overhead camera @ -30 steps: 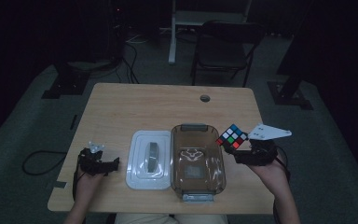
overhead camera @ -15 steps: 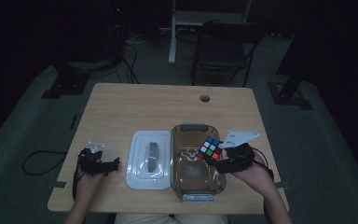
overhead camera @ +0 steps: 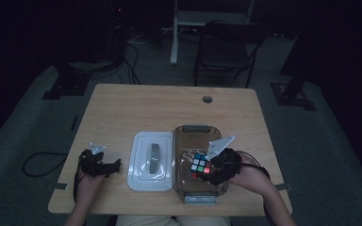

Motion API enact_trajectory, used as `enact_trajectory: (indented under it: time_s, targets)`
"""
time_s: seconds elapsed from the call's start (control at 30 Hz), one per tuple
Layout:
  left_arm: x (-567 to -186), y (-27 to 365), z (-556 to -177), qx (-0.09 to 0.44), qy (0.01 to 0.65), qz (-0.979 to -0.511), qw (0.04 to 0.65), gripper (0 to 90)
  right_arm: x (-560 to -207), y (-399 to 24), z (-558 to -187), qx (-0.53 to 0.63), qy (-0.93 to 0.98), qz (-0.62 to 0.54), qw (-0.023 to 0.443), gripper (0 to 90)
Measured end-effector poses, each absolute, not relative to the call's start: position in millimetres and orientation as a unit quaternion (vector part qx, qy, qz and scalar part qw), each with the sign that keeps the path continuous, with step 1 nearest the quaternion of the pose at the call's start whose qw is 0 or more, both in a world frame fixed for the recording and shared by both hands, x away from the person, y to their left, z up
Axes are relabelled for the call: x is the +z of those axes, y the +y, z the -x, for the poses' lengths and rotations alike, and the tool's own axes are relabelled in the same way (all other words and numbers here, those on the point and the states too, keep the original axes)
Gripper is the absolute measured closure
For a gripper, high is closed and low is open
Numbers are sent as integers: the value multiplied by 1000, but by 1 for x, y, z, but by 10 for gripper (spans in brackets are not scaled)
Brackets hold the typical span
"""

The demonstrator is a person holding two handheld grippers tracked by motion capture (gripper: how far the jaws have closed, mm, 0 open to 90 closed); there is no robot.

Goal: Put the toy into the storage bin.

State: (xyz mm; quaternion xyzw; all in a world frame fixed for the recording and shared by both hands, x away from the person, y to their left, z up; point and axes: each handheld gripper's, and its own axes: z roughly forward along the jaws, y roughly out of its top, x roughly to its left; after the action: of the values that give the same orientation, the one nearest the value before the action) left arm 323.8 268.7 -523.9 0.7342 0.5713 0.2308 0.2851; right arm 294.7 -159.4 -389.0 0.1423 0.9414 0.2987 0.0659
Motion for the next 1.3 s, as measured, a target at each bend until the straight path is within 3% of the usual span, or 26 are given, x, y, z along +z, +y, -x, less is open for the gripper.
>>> enact_trajectory:
  time_s: [0.73, 1.3]
  targets:
    - [-524, 269, -324, 230, 571, -735, 285, 4, -410, -112, -309, 144, 986, -76, 32, 340]
    - [-524, 269, -324, 230, 570, -735, 286, 4, -429, -84, -317, 35, 997, -54, 35, 340]
